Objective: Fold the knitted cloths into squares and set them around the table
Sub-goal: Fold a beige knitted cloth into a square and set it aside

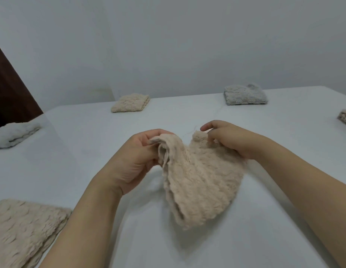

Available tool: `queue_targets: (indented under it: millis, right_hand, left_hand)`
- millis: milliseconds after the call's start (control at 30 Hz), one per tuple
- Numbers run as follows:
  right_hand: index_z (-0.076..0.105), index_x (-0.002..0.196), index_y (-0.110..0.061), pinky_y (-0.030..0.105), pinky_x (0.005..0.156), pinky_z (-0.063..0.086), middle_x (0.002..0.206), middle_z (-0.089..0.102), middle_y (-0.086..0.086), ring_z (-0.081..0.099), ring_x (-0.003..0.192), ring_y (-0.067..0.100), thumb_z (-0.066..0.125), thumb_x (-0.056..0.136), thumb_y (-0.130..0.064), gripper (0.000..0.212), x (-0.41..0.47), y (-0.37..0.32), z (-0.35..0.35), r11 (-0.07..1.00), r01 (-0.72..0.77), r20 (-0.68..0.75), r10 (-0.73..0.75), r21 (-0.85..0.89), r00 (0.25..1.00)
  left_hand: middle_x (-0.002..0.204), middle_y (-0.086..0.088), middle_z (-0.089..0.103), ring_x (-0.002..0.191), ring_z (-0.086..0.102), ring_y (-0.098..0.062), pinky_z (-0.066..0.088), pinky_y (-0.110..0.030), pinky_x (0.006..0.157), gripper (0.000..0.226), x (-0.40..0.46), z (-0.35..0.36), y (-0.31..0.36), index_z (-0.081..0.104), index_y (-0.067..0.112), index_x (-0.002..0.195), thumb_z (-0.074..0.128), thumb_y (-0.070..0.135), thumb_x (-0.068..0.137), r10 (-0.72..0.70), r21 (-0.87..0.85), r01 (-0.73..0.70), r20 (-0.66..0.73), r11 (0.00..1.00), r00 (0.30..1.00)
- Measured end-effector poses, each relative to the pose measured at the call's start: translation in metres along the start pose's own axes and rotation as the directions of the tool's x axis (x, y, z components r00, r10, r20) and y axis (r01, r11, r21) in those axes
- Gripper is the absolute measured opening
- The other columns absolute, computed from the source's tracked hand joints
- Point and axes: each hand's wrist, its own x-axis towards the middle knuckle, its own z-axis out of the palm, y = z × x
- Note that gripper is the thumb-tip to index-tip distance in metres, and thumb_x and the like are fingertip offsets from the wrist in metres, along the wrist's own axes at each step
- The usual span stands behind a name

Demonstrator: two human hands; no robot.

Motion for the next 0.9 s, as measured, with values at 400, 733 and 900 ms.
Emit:
queue_targets:
  millis: [400, 733, 900]
  right_hand:
    - [0.067, 0.091, -0.006, 0.032, 0.066, 0.038, 0.075, 0.059, 0.007, 0.049, 0.067, 0.021, 0.072, 0.079, -0.037, 0.033, -0.005, -0.009, -0.021, 0.752, -0.058, 0.045, 0.117, -0.656, 0.992]
    - [0.068, 0.097, -0.004, 0.026, 0.052, 0.04, 0.08, 0.066, 0.01, 0.053, 0.059, 0.02, 0.041, 0.096, -0.055, 0.057, -0.017, -0.027, -0.012, 0.998, -0.053, 0.299, 0.06, -0.033, 0.952]
    - [0.061, 0.099, -0.012, 0.026, 0.052, 0.038, 0.082, 0.06, 0.004, 0.047, 0.057, 0.017, 0.063, 0.08, -0.061, 0.053, -0.02, -0.03, 0.0, 0.944, -0.039, 0.288, 0.139, -0.327, 0.947]
  left_hand:
    - [0.053, 0.011, 0.063, 0.05, 0.057, 0.002, 0.051, -0.019, 0.051, 0.026, 0.007, 0.011, -0.008, 0.055, 0.012, 0.075, 0.05, 0.013, 0.1, 0.043, 0.239, 0.07, -0.438, 0.969, 0.898]
    - [0.07, 0.005, 0.064, 0.081, 0.061, -0.023, 0.05, -0.048, 0.084, 0.031, 0.025, 0.017, -0.035, 0.057, 0.025, 0.076, 0.046, 0.045, 0.097, 0.099, 0.688, 0.221, -0.392, 0.691, 0.914]
    - [0.072, 0.006, 0.062, 0.07, 0.057, -0.01, 0.046, -0.033, 0.067, 0.028, 0.031, 0.02, -0.038, 0.061, 0.022, 0.081, 0.049, 0.039, 0.1, 0.115, 0.693, 0.146, -0.315, 0.706, 0.942]
